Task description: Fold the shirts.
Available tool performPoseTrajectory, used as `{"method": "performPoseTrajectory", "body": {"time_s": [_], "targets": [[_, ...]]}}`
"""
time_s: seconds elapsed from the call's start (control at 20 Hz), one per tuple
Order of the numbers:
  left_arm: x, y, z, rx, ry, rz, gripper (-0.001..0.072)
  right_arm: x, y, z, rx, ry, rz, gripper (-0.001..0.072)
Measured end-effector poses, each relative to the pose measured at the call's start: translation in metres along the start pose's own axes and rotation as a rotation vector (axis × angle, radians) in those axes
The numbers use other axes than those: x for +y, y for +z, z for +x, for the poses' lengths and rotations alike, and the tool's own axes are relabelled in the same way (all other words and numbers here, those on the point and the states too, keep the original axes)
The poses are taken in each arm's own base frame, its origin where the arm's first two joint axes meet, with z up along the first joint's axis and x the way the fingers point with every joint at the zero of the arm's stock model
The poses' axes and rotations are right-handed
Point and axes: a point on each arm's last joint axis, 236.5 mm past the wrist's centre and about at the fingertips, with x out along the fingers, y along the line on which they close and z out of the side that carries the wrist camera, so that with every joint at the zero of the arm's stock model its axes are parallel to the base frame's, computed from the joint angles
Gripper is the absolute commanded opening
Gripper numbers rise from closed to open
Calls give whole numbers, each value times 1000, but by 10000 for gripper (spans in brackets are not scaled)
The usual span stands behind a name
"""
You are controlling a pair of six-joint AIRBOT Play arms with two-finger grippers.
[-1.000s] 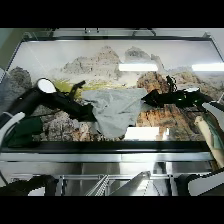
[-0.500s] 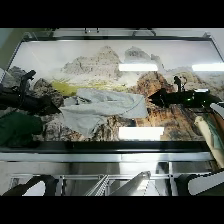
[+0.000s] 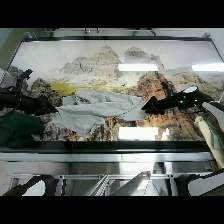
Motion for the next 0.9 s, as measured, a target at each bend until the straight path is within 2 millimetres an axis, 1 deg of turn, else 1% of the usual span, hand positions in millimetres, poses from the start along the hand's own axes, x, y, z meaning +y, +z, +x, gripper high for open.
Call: {"method": "performPoseTrajectory", "body": {"time_s": [0.05, 0.1, 0.2, 0.25, 0.3, 0.35, 0.4, 0.45, 0.5, 0.55, 0.6, 0.65, 0.7, 0.75, 0.8, 0.9], "targets": [[0, 0, 0, -1, 0, 1, 21, 2, -7, 7, 28, -17, -8, 119], [0, 0, 0, -1, 0, 3, 21, 4, -10, 13, 42, -31, -20, 15], [0, 1, 0, -2, 0, 8, 21, 12, -15, 19, 58, -29, -39, 14], [0, 2, -1, -8, -1, 9, 21, 15, -14, 17, 51, -30, -56, 13], [-2, 4, -3, -17, -7, 9, 21, 21, -12, 12, 38, -28, -74, 13], [-7, 10, -8, -39, -24, 10, 21, 34, -7, -1, 9, -7, -97, 14], [-14, 19, -16, -71, -50, 14, 21, 48, 1, -20, -32, 10, -125, 14], [-24, 30, -29, -117, -90, 24, 21, 57, 10, -46, -83, 1, -156, 14], [-37, 42, -46, -169, -137, 37, 21, 67, 22, -76, -154, -15, -184, 14], [-54, 56, -69, -236, -201, 59, 21, 80, 32, -110, -233, -32, -219, 14], [-73, 67, -94, -299, -269, 91, 22, 96, 39, -149, -328, -55, -267, 14], [-98, 76, -124, -368, -349, 141, 22, 115, 42, -189, -430, -79, -317, 14], [-122, 79, -154, -433, -425, 196, 21, 137, 40, -226, -530, -97, -374, 14], [-149, 77, -186, -498, -502, 270, 21, 162, 32, -260, -627, -115, -442, 14], [-172, 73, -215, -559, -554, 340, 22, 188, 19, -293, -730, -145, -524, 14], [-207, 56, -263, -667, -594, 474, 21, 229, -14, -347, -913, -230, -669, 14]]}}
